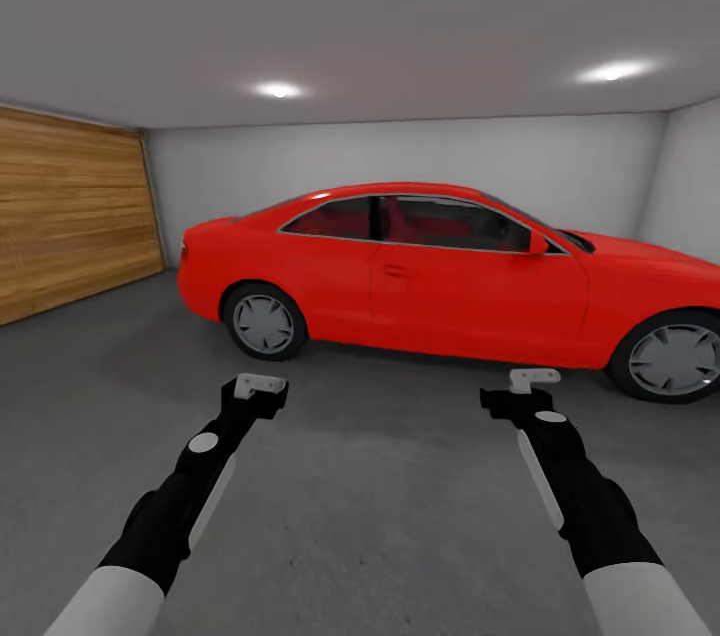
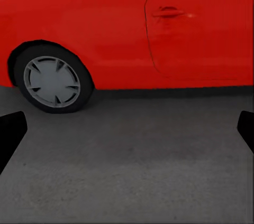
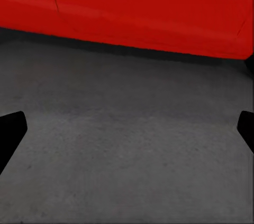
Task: Move the two storage containers from the living room to the garage. In the garage, place one container on the floor and stack the other container on top of it (either order is fine).
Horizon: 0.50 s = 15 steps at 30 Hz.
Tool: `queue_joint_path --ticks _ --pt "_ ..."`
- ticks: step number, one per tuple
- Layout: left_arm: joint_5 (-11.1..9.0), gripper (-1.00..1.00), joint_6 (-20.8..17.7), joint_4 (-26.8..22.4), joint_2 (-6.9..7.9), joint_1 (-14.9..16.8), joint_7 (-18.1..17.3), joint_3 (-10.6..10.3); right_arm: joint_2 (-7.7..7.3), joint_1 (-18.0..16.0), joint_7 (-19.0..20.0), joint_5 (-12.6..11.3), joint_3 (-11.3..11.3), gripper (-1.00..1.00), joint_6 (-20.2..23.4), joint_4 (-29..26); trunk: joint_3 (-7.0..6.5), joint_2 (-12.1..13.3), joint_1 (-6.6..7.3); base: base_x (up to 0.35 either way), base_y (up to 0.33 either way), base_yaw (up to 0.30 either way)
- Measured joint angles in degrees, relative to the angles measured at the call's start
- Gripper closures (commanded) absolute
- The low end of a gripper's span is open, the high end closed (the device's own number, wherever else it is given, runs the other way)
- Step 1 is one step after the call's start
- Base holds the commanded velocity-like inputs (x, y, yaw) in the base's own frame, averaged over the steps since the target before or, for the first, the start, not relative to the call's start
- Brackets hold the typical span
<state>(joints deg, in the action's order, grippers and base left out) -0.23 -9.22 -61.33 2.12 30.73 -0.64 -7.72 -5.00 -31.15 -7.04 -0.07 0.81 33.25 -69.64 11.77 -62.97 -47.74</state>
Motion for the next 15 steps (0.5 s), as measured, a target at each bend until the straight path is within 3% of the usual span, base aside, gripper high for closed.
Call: queue_joint_path --ticks 8,15 --pt "-0.14 -1.0 -0.28 -0.05 -0.14 0.0 0.24 0.35 0.07 -0.01 -0.04 0.0 -0.06 -1.0 -0.06 0.01 0.0 0.0 0.01 0.028 0.0 -0.038" --pt "-0.17 -1.0 -0.44 -0.08 -0.15 0.0 0.39 0.37 0.23 0.0 -0.17 -0.04 0.03 -1.0 -0.06 0.0 0.03 -0.01 0.03 0.254 0.0 -0.094"
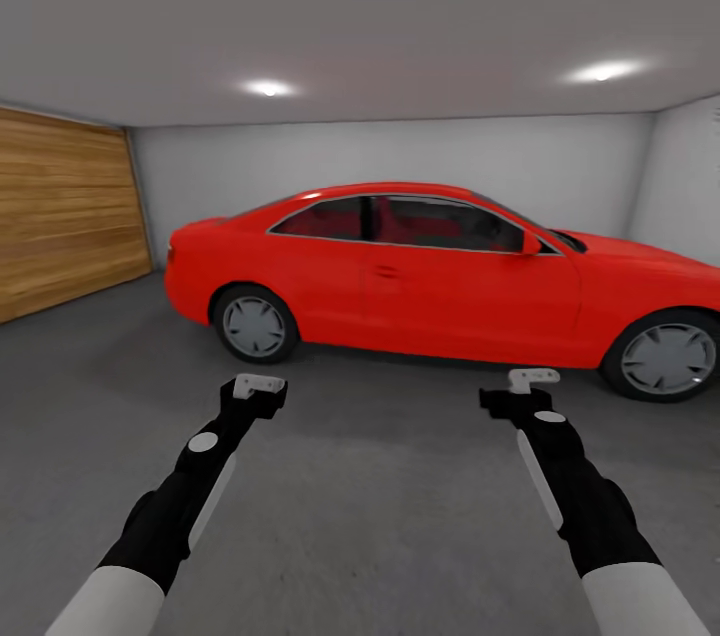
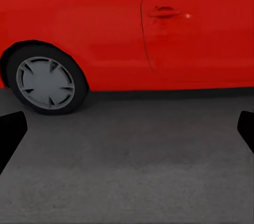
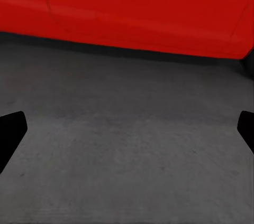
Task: Move the two storage containers from the living room to the garage. In the garage, place one container on the floor and stack the other container on top of it (either order is fine).
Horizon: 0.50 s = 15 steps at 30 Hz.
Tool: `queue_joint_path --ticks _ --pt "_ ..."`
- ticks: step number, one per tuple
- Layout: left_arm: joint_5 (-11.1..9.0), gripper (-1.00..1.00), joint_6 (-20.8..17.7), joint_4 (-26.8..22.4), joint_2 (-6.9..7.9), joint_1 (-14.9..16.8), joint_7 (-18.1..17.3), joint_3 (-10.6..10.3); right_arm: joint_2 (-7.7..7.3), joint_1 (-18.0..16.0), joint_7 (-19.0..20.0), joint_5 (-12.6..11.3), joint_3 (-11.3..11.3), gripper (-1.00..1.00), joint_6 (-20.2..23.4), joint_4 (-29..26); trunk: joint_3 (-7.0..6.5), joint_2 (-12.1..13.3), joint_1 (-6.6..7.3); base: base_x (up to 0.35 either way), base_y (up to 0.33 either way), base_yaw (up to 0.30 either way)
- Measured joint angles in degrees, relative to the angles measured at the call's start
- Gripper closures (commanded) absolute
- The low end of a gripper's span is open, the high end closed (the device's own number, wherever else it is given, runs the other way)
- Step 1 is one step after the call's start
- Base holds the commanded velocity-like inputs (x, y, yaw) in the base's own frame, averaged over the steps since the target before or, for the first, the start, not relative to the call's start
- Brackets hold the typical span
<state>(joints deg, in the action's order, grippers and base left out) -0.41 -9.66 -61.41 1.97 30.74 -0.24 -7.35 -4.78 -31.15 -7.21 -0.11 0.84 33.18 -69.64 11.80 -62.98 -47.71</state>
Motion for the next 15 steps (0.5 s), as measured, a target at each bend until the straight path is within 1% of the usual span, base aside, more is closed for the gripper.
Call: queue_joint_path --ticks 9,14,15 --pt "-0.08 -1.0 0.05 0.0 0.07 0.0 -0.21 -0.05 0.03 0.0 -0.04 0.02 0.01 -1.0 0.08 0.0 0.07 0.0 0.0 0.325 0.003 -0.252" --pt "-0.25 -1.0 -0.12 -0.06 0.04 0.0 -0.38 0.0 -0.06 0.0 -0.01 0.04 -0.06 -1.0 0.08 0.0 0.08 0.0 0.01 0.326 0.116 -0.245" --pt "-0.69 -1.0 -0.21 -0.1 0.04 0.0 -0.78 0.07 -0.15 0.0 0.04 0.03 -0.11 -1.0 0.08 0.0 0.08 0.0 0.01 0.321 0.17 -0.139"
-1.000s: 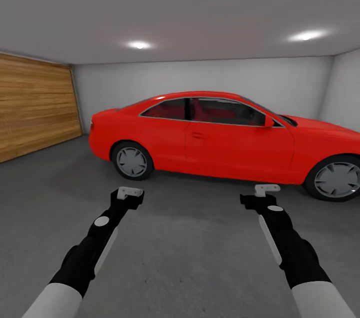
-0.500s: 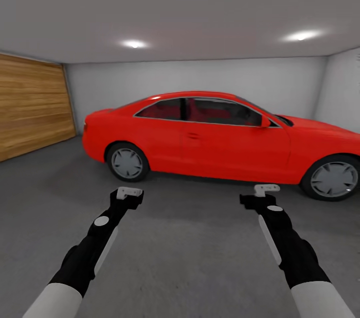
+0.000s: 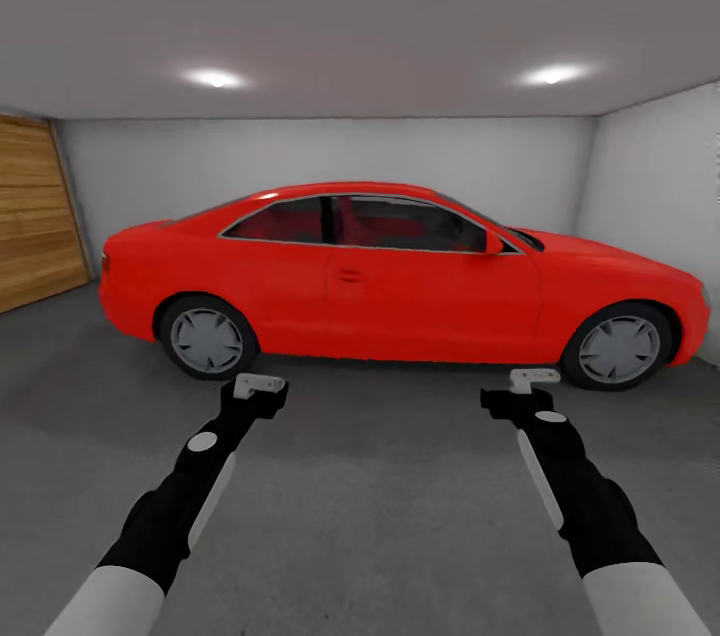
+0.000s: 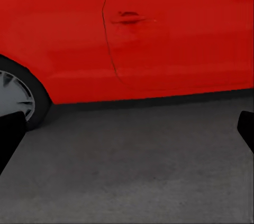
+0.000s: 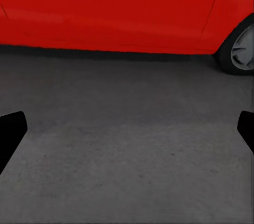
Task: Move the two storage containers from the living room to the garage. In the garage, place one container on the floor and stack the other container on top of it (either order is fine).
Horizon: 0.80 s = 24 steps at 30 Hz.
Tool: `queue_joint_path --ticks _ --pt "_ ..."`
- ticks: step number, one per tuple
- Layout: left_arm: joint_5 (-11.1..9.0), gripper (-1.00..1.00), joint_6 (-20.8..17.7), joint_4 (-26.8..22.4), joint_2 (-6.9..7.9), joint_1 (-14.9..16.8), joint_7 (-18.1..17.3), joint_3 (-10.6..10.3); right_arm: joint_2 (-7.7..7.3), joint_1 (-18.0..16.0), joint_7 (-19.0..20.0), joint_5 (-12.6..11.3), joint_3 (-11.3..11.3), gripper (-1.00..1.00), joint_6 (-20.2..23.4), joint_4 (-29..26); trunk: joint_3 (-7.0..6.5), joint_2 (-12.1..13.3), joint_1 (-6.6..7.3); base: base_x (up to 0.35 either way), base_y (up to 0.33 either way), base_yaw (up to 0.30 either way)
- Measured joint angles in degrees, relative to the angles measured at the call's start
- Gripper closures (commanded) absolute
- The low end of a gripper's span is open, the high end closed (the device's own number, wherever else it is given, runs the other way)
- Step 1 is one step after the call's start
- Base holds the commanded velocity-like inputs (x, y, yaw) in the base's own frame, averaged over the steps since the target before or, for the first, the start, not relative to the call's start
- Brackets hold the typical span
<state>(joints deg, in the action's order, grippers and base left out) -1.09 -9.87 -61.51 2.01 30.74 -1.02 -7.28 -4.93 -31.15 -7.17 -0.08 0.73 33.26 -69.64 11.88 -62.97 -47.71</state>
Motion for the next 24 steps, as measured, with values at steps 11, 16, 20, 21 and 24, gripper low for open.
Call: queue_joint_path --ticks 11,16,20,21,24 --pt "-10.19 -1.0 -0.35 0.01 0.08 -0.02 -4.03 -0.29 -0.24 0.41 0.72 -0.08 -1.89 -1.0 -0.08 0.01 0.0 0.01 -0.02 0.227 0.127 -0.043" --pt "-11.04 -1.0 -0.25 0.01 0.06 -0.03 -4.31 -0.36 -0.09 0.67 0.47 -0.08 -2.04 -1.0 -0.06 0.01 0.0 0.01 -0.03 0.036 0.019 -0.104" --pt "-11.29 -1.0 -0.1 0.05 0.05 -0.02 -4.48 -0.38 -0.02 0.79 0.26 -0.08 -2.09 -1.0 -0.05 0.0 0.0 0.01 -0.03 0.011 0.006 -0.227" --pt "-11.32 -1.0 -0.08 0.06 0.05 -0.02 -4.5 -0.38 -0.01 0.79 0.24 -0.08 -2.09 -1.0 -0.04 0.0 0.0 0.01 -0.03 0.006 0.003 -0.254" --pt "-11.39 -1.0 -0.01 0.07 0.05 -0.01 -4.5 -0.38 -0.01 0.83 0.19 -0.08 -2.1 -1.0 -0.05 0.0 0.0 0.01 -0.03 0.003 0.001 -0.272"
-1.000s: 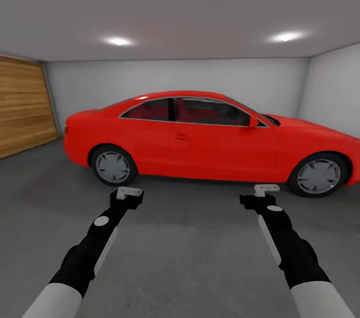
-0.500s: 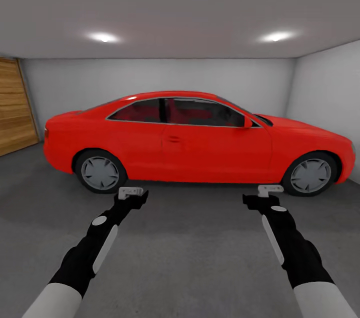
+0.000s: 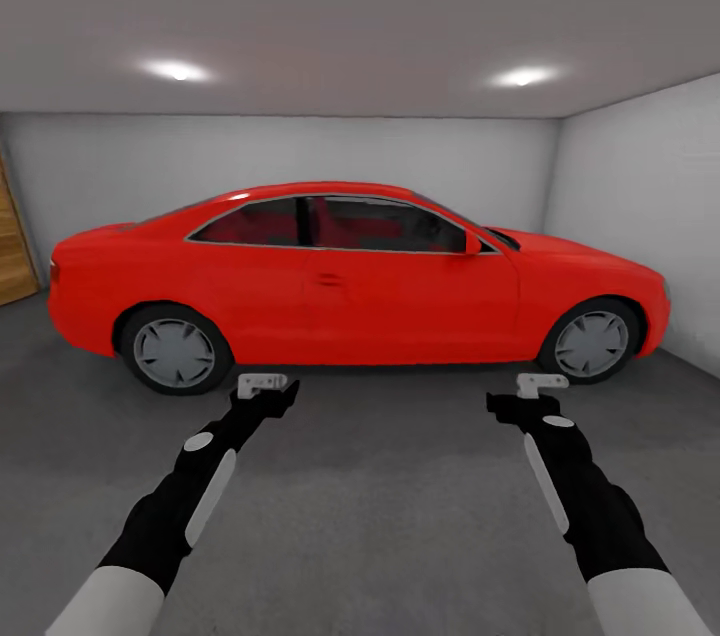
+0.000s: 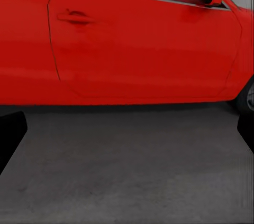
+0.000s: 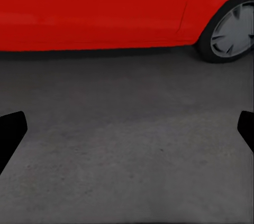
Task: Move the two storage containers from the living room to the garage. In the garage, place one container on the floor and stack the other container on top of it (either order is fine).
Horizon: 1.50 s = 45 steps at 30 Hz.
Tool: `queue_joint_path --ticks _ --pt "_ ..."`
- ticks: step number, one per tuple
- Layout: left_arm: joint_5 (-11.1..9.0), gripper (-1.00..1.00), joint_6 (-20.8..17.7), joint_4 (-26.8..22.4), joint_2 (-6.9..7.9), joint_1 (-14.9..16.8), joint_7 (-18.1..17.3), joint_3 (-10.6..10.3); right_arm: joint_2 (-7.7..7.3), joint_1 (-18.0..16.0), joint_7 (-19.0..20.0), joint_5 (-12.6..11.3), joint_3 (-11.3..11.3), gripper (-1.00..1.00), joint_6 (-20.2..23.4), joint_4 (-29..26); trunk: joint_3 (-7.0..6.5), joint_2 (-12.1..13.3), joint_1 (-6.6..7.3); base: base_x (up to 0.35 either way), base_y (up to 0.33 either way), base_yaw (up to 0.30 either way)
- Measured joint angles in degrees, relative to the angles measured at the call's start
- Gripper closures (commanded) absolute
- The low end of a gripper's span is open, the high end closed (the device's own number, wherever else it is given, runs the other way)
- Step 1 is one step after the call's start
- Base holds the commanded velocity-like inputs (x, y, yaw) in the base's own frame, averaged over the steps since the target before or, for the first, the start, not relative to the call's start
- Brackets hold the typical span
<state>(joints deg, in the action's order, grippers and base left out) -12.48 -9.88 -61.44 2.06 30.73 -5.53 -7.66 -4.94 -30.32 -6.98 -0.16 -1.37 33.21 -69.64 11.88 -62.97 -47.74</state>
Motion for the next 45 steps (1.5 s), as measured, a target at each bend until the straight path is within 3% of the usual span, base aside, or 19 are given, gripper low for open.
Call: queue_joint_path --ticks 45 --pt "0.05 -1.0 0.57 0.01 -0.09 -0.08 0.28 -0.27 0.11 0.03 -0.13 0.08 0.08 -1.0 0.06 0.05 0.0 0.0 0.0 0.0 0.0 -0.286"
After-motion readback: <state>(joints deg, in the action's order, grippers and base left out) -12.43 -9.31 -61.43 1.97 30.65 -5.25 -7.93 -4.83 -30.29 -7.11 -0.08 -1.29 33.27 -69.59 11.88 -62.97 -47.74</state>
